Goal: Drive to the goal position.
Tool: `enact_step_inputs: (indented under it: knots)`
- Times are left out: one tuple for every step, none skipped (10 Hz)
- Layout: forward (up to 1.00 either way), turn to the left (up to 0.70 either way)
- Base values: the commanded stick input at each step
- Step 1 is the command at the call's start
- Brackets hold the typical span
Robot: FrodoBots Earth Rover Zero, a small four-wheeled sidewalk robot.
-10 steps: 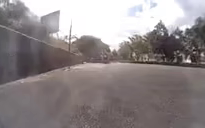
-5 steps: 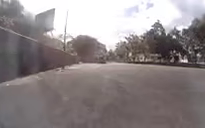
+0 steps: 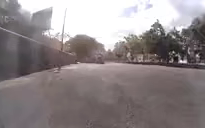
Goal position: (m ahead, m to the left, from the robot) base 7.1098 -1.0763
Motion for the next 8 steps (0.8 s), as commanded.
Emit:
enact_step_inputs:
  knots:
    - [0.7, 0.0]
    - [0.7, 0.0]
    - [0.7, 0.0]
    - [0.7, 0.0]
    - [0.7, 0.0]
    - [0.7, 0.0]
    - [0.7, 0.0]
    - [0.7, 0.0]
